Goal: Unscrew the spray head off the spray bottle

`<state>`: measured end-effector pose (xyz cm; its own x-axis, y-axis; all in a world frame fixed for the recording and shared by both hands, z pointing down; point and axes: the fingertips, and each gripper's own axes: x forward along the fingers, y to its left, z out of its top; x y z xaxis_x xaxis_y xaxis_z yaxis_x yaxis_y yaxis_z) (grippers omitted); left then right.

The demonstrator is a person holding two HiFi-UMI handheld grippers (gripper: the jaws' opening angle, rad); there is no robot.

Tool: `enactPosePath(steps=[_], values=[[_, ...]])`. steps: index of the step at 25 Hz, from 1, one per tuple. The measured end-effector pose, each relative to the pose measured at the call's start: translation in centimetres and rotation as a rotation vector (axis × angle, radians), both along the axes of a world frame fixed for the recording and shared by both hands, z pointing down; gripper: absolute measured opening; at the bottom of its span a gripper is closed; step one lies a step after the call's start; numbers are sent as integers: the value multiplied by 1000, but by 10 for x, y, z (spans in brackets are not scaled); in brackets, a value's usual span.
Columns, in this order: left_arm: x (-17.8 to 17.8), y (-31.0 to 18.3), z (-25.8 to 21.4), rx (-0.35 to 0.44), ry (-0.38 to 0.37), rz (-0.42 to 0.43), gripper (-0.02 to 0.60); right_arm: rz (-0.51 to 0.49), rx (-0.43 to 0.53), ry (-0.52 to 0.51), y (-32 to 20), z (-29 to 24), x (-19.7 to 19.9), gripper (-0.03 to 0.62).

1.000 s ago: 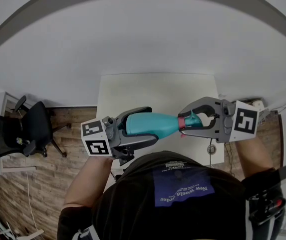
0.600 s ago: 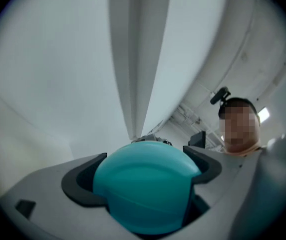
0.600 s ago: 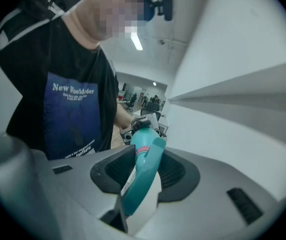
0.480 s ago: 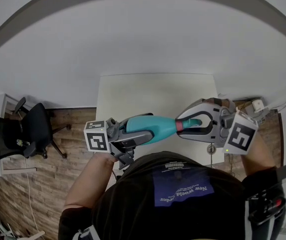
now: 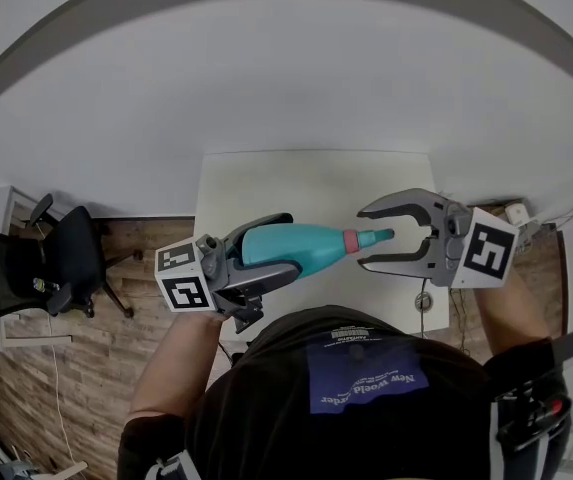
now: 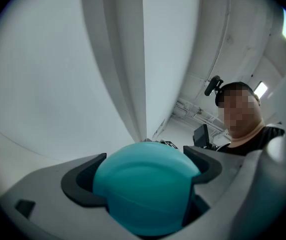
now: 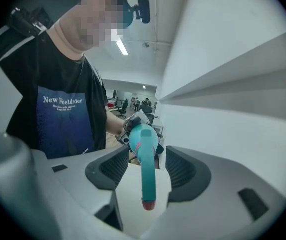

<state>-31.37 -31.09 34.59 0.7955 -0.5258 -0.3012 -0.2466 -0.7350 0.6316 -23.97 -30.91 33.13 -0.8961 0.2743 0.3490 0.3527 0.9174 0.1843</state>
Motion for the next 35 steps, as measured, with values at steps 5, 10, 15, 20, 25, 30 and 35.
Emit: enactPosePath(steps=[5,10,15,20,25,30,35], values=[[-5,3,4,93,-118,-62,492,28,-94,-26,-3,-6,3,210],[-11,21,-6,287,-307,-148,492,124,-354,-106,-24,-21,15,221],[-3,18,-19,442,-457,-216,492,192,-801,-111,-60,-7,42,239],[5,24,-21,541,-574,-227,492,178,-1160,-45,-58,26,41,283],[12,28,-23,632,-647,-216,492,127,-1346,-13,-46,31,26,291],[38,34,-20,712,-728,-192,492,50,-1413,24,-26,29,23,291],[43,36,-22,797,-798,-177,492,16,-1441,89,-16,29,3,290]])
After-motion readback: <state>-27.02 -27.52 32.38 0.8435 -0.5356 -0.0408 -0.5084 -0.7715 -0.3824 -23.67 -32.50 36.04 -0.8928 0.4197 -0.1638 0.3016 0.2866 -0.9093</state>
